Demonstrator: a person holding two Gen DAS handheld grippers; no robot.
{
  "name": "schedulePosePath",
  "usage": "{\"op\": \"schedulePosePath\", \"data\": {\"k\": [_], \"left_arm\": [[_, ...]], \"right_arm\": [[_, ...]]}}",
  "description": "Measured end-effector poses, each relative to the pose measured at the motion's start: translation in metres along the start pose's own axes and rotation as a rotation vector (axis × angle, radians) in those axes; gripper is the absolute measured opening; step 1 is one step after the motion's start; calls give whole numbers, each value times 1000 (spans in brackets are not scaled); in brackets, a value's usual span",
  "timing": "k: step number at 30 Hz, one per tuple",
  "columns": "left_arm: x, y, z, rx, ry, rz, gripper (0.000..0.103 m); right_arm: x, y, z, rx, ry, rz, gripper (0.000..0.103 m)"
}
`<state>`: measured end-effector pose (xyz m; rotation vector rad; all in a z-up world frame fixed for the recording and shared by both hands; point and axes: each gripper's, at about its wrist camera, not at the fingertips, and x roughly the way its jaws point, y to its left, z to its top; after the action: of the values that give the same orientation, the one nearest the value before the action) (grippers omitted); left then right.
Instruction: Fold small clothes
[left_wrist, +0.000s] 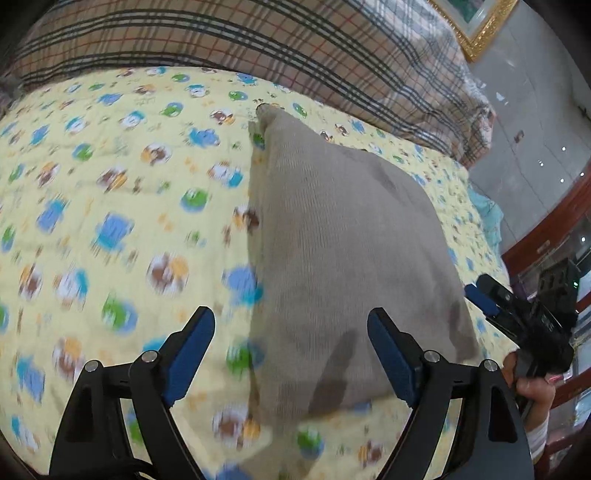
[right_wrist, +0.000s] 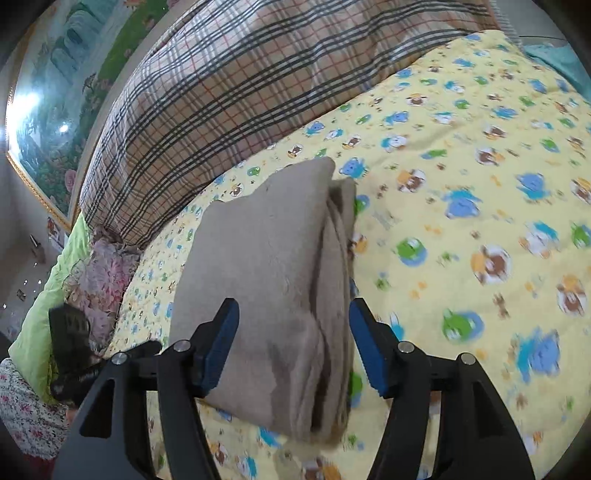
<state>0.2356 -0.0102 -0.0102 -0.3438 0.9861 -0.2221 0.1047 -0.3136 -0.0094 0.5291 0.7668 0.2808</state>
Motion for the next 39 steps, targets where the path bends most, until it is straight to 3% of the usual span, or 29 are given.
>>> {"op": "schedulePosePath", "data": {"k": [5,8,15,17,18,19,21,22,25,33,39], "left_arm": [[37,-2,31,-6,66,-27,86],[52,3,42,-27,86,-57,95],[82,19,55,-113,117,-195,99],[87,19,57,-122,106,-227,95],[90,18,59,-115,102,-238,83],[92,15,59,-104,107,-254,76],[92,10,59,-80,102,-240,67],[89,8,59,-64,95,-243,61],[74,8,58,-58,89,-265,54],[-8,41,29,-132,-2,-276,53],[-77,94,-9,-187,-67,-219,53]], "right_arm": [[24,-6,20,2,36,25,66],[41,-11,32,-8,77,50,71],[90,-26,42,22,196,132,71],[99,-27,42,36,200,162,70],[102,-25,42,27,199,170,67],[104,-23,41,23,204,173,55],[110,-22,40,40,218,182,41],[109,-21,39,45,213,189,36],[101,-16,39,60,194,212,33],[80,43,20,19,190,331,32],[97,107,-10,-63,254,448,32]]}}
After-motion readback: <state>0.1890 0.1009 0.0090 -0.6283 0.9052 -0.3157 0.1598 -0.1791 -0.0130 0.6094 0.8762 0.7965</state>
